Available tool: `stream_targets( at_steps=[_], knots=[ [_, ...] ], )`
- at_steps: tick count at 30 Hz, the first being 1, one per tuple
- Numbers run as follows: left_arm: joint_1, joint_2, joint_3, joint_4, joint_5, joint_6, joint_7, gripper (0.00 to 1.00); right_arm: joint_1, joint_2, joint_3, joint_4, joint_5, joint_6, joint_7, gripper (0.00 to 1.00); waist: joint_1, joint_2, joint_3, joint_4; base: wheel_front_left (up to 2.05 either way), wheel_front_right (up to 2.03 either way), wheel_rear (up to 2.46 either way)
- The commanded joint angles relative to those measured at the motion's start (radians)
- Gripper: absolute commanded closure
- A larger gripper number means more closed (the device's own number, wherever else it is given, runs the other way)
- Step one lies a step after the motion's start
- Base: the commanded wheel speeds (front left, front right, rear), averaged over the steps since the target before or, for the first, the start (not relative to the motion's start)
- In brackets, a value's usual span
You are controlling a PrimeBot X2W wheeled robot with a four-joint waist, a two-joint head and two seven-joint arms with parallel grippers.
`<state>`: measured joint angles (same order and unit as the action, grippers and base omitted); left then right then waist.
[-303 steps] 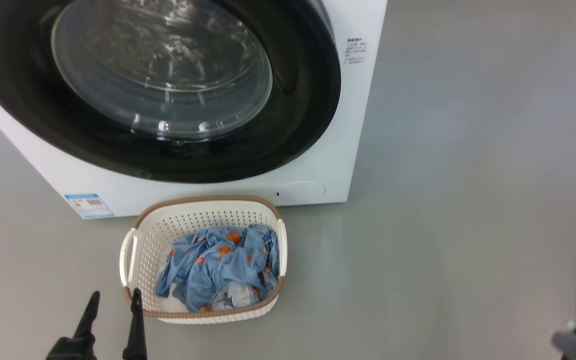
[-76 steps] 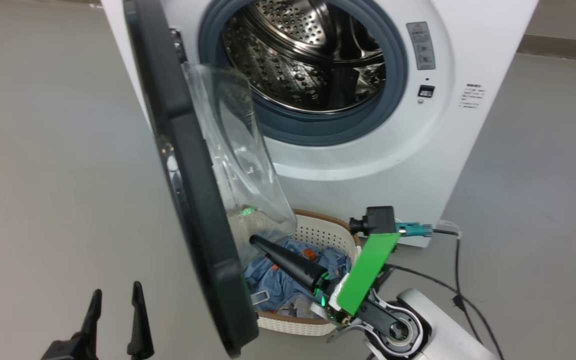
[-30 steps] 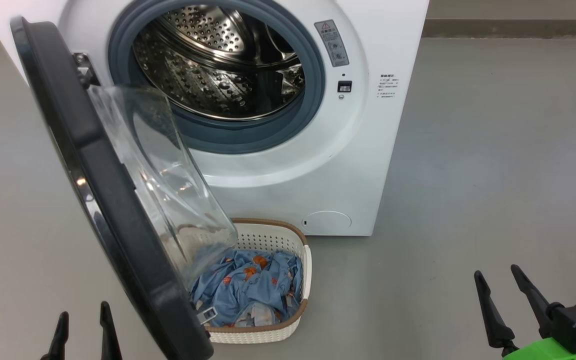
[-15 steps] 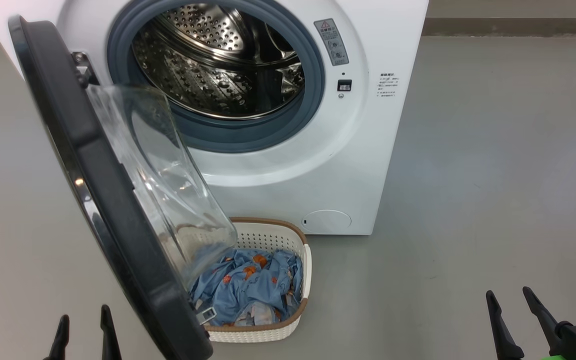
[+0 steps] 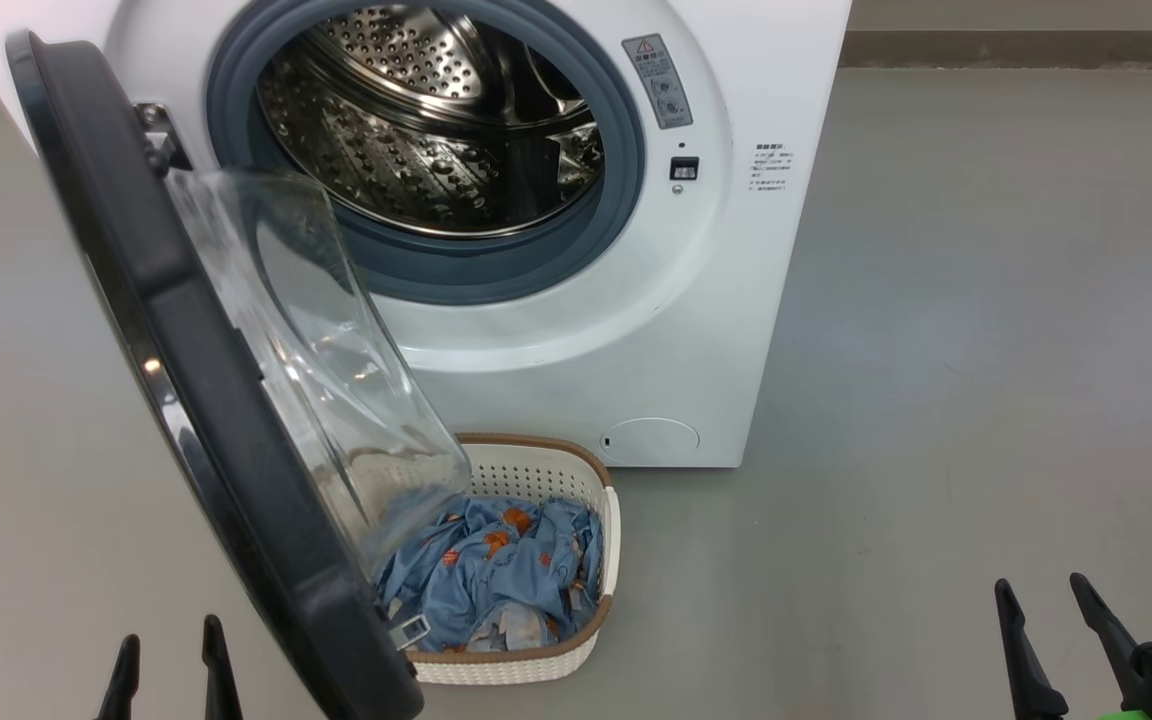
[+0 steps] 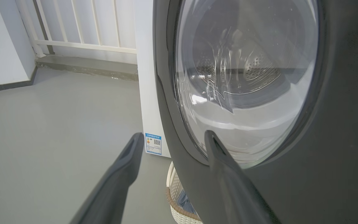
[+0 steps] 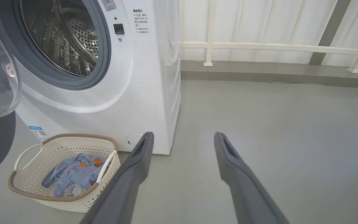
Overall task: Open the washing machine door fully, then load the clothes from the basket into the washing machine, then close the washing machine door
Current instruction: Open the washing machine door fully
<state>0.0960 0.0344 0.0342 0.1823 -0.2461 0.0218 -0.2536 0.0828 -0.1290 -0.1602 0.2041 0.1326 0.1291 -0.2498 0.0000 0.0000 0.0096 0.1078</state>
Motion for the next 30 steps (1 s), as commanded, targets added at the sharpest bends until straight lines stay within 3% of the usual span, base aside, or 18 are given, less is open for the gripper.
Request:
stream_targets(
  at_steps=[1, 17, 18, 19, 20, 30],
  knots=[
    [-0.022, 0.016, 0.036, -0.022, 0.007, -0.003, -0.008, 0.00, -0.015, -0.014, 0.016, -0.026, -0.002, 0.002, -0.012, 0.00, 0.0000, 0.0000, 0.000, 0.001, 0.00, 0.00, 0.00],
    [-0.021, 0.016, 0.034, -0.018, 0.007, -0.002, -0.008, 0.00, -0.011, -0.014, 0.009, -0.020, -0.006, 0.002, -0.012, 0.00, 0.0000, 0.0000, -0.007, 0.001, 0.00, 0.00, 0.00],
    [-0.022, 0.016, 0.034, -0.016, 0.008, -0.002, -0.008, 0.40, -0.011, -0.013, 0.009, -0.020, -0.005, 0.002, -0.012, 0.00, 0.0000, 0.0000, -0.007, 0.001, 0.00, 0.00, 0.00],
    [-0.022, 0.016, 0.033, -0.015, 0.008, -0.003, -0.008, 0.73, -0.011, -0.012, 0.009, -0.020, -0.005, 0.002, -0.012, 0.00, 0.0000, 0.0000, -0.006, 0.000, 0.00, 0.00, 0.00],
    [-0.022, 0.016, 0.031, -0.013, 0.007, -0.005, -0.008, 1.00, -0.010, -0.012, 0.008, -0.021, -0.005, 0.002, -0.012, 0.00, 0.0000, 0.0000, -0.006, 0.000, 0.00, 0.00, 0.00],
    [-0.029, 0.016, 0.042, -0.009, -0.009, 0.005, -0.008, 1.00, -0.007, -0.005, 0.004, -0.024, -0.002, 0.002, -0.012, 0.00, 0.0000, 0.0000, -0.003, 0.003, 0.00, 0.00, 0.00]
  ],
)
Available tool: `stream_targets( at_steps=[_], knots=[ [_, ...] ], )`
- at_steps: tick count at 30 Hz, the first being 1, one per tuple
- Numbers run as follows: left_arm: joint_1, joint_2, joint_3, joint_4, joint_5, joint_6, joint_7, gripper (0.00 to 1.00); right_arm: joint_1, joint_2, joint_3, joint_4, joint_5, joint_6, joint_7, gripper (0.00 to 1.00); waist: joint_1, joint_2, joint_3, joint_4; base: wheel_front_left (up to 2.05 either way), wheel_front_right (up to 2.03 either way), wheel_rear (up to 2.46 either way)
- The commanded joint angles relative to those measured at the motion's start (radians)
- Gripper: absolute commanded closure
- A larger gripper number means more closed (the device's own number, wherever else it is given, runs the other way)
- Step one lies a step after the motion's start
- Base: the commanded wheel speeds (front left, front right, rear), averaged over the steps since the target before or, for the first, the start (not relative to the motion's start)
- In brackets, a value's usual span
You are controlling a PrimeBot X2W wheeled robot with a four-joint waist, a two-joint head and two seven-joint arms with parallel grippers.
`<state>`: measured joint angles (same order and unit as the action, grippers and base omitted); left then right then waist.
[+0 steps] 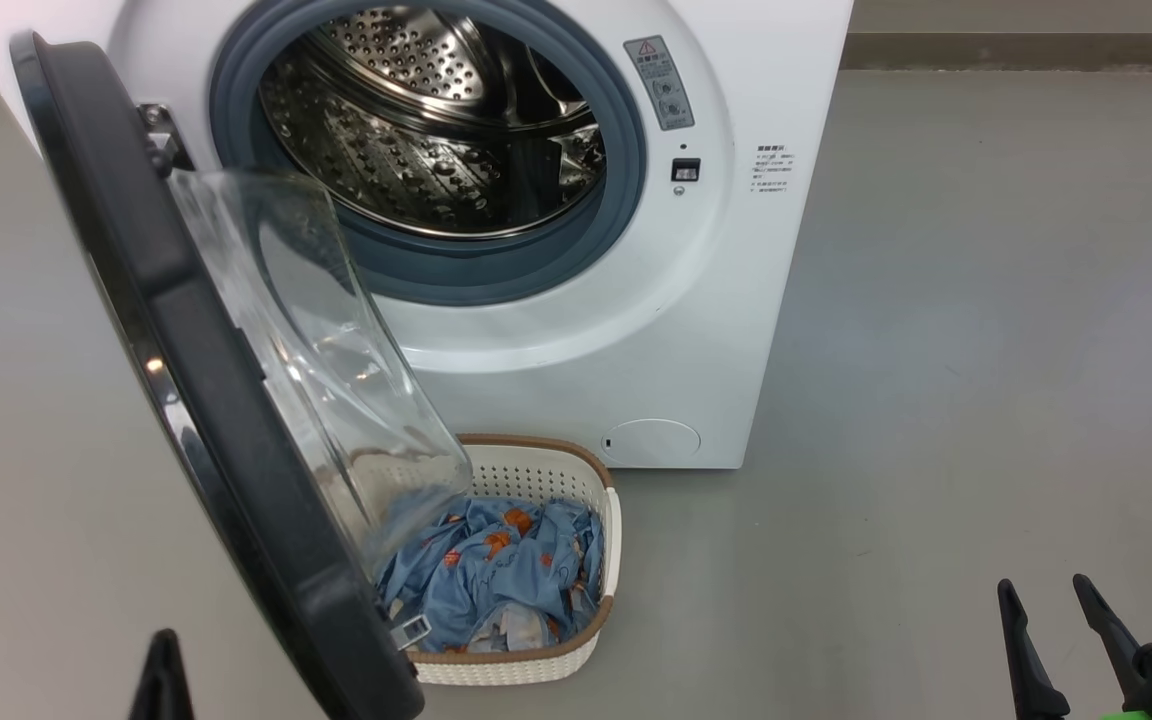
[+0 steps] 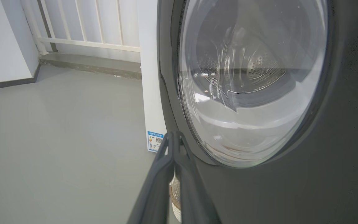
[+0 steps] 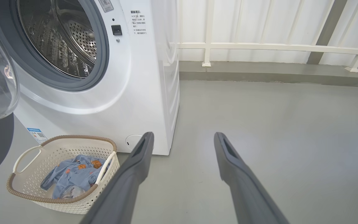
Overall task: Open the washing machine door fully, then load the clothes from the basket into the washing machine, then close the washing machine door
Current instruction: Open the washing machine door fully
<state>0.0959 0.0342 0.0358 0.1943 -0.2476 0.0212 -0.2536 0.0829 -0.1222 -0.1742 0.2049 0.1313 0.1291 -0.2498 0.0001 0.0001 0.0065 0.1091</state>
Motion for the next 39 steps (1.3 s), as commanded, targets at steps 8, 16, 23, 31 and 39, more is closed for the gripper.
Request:
stream_targets(
  at_steps=[8, 16, 23, 31, 39],
  knots=[
    [-0.025, 0.016, 0.067, -0.150, -0.068, 0.071, -0.008, 1.00, 0.000, -0.003, 0.019, -0.026, 0.001, 0.002, -0.012, 0.00, 0.0000, -0.0001, -0.002, 0.014, 0.00, 0.00, 0.00],
    [-0.065, 0.016, 0.125, -0.438, -0.068, 0.164, -0.008, 1.00, 0.007, -0.001, 0.011, -0.030, 0.001, 0.002, -0.012, 0.00, 0.0000, -0.0001, -0.010, 0.044, 0.00, 0.00, 0.00],
    [-0.074, 0.016, -0.033, -0.681, 0.007, 0.154, -0.008, 1.00, 0.031, 0.008, -0.004, -0.030, 0.001, 0.002, -0.012, 0.00, 0.0000, -0.0001, -0.036, 0.082, 0.00, 0.00, 0.00],
    [-0.041, 0.016, -0.335, -0.719, 0.010, 0.092, 0.000, 1.00, 0.033, 0.017, 0.004, -0.034, 0.003, 0.002, -0.012, 0.00, 0.0000, -0.0001, -0.053, 0.098, 0.00, 0.00, 0.00],
    [-0.013, 0.021, -0.454, -0.593, -0.076, 0.040, 0.085, 1.00, 0.041, 0.019, 0.001, -0.034, 0.003, 0.002, -0.012, 0.00, 0.0000, -0.0001, -0.055, 0.097, 0.00, 0.00, 0.00]
  ],
)
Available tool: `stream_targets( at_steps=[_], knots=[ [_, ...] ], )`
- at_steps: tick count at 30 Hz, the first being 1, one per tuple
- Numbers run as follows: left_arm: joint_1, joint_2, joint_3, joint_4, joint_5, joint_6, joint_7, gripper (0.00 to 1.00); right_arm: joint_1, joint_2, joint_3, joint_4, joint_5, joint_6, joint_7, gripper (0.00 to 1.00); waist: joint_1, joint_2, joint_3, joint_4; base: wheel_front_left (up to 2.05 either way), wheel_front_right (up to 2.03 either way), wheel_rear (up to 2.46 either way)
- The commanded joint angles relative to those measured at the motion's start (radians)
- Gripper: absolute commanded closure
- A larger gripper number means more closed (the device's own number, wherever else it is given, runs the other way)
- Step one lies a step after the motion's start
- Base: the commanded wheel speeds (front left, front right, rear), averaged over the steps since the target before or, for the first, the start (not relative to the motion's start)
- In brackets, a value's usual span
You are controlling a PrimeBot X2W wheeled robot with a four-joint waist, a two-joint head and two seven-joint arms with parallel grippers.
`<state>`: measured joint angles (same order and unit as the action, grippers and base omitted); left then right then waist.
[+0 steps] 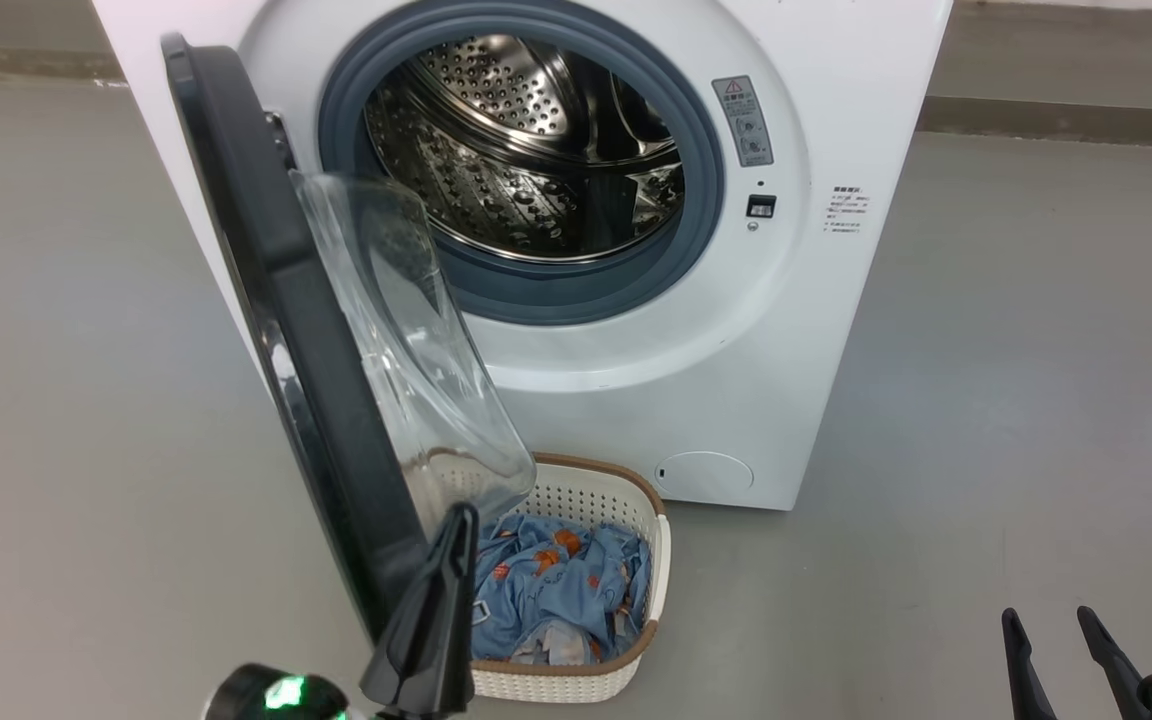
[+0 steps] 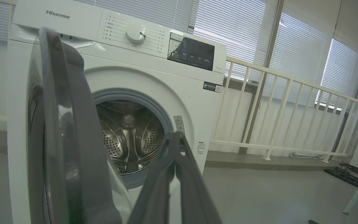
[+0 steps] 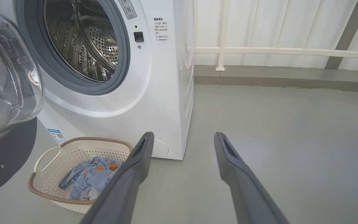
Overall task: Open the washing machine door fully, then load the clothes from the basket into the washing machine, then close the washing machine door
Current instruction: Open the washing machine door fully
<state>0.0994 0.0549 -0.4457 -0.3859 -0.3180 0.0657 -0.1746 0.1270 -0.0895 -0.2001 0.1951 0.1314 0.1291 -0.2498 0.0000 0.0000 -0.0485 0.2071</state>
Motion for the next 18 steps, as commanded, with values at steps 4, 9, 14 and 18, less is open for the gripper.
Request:
stream_targets(
  at_steps=[4, 9, 14, 18],
  knots=[
    [-0.010, 0.003, 0.018, 0.049, -0.041, -0.019, 0.021, 1.00, 0.000, -0.015, 0.024, -0.021, 0.004, 0.002, -0.012, 0.00, 0.0000, 0.0000, 0.002, -0.004, 0.00, 0.00, 0.00],
    [-0.007, 0.002, 0.010, 0.113, -0.067, -0.025, 0.021, 1.00, 0.000, -0.014, 0.022, -0.020, 0.005, 0.002, -0.012, 0.00, 0.0000, 0.0000, 0.009, -0.004, 0.00, 0.00, 0.00],
    [-0.003, 0.001, -0.001, 0.151, -0.080, -0.025, 0.029, 1.00, -0.002, -0.014, 0.023, -0.020, 0.005, 0.002, -0.012, 0.00, 0.0000, 0.0000, 0.016, -0.004, 0.00, 0.00, 0.00],
    [0.000, 0.001, -0.012, 0.181, -0.090, -0.019, 0.059, 1.00, -0.003, -0.012, 0.015, -0.016, 0.010, 0.002, -0.012, 0.00, 0.0000, 0.0000, 0.023, -0.002, 0.00, 0.00, 0.00]
  ],
)
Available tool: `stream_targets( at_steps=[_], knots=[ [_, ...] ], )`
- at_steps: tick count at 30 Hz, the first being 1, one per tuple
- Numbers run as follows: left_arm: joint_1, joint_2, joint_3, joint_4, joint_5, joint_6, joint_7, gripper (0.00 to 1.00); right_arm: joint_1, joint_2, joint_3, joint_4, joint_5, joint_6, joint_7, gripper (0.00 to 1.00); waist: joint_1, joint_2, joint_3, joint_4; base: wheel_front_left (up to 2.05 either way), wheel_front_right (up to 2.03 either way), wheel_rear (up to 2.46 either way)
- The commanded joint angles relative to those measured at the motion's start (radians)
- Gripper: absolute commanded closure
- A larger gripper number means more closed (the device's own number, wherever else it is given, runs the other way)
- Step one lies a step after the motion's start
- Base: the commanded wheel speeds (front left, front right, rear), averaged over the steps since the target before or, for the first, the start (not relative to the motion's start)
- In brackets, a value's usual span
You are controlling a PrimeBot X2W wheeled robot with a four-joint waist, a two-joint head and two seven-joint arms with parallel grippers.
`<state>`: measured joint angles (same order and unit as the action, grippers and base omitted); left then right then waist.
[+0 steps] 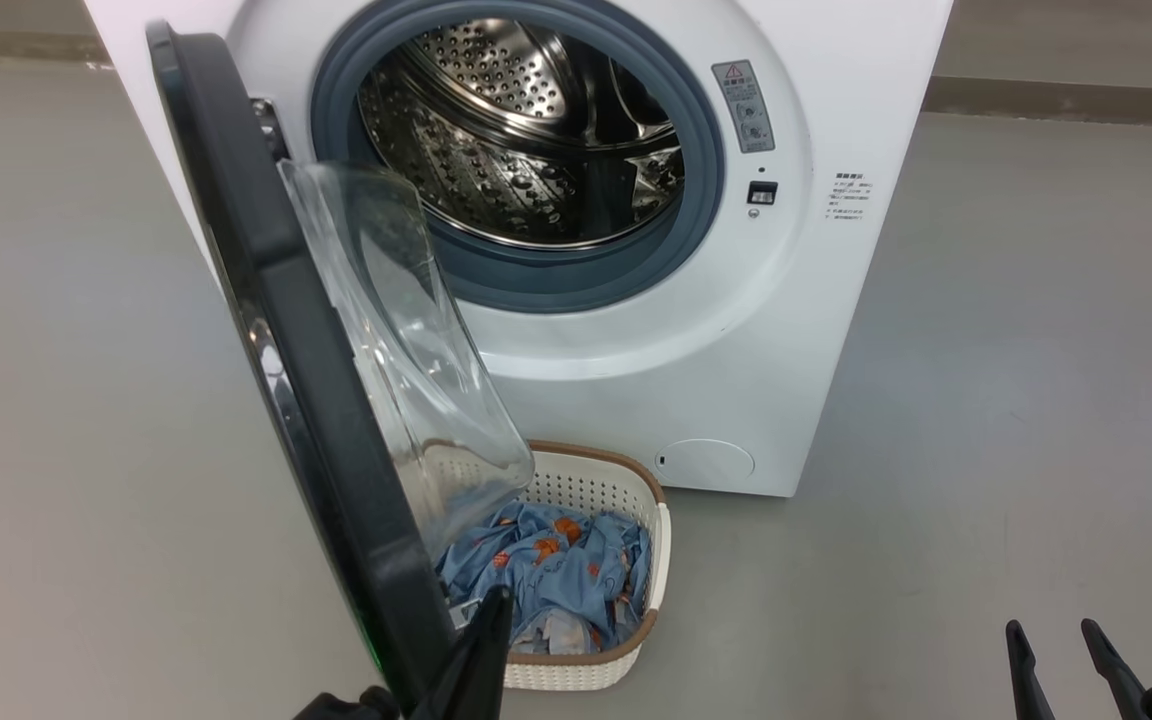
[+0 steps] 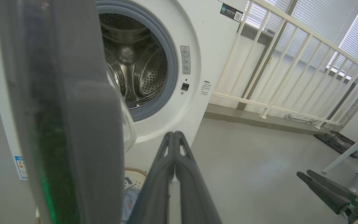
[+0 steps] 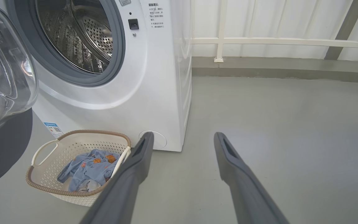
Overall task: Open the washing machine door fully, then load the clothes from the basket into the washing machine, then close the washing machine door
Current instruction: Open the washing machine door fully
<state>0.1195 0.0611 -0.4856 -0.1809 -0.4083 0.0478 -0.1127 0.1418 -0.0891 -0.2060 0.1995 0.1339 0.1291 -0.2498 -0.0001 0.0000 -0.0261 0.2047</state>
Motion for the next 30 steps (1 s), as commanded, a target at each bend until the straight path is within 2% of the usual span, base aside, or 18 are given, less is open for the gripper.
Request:
stream_targets(
  at_steps=[1, 16, 30],
  knots=[
    [-0.019, -0.005, 0.027, -0.017, -0.003, 0.002, 0.006, 1.00, -0.018, -0.013, 0.021, -0.020, 0.007, 0.002, -0.012, 0.00, 0.0001, 0.0000, 0.002, 0.001, 0.00, 0.00, 0.00],
    [-0.043, -0.008, 0.028, 0.065, -0.026, 0.068, 0.025, 1.00, -0.025, -0.008, 0.014, -0.017, 0.008, 0.002, -0.012, 0.00, 0.0001, 0.0000, 0.020, 0.002, 0.00, 0.00, 0.00],
    [-0.054, -0.009, 0.037, 0.069, -0.031, 0.145, 0.019, 1.00, -0.017, -0.004, 0.002, -0.019, 0.006, 0.002, -0.012, 0.00, 0.0001, 0.0000, 0.028, 0.025, 0.00, 0.00, 0.00]
  ],
)
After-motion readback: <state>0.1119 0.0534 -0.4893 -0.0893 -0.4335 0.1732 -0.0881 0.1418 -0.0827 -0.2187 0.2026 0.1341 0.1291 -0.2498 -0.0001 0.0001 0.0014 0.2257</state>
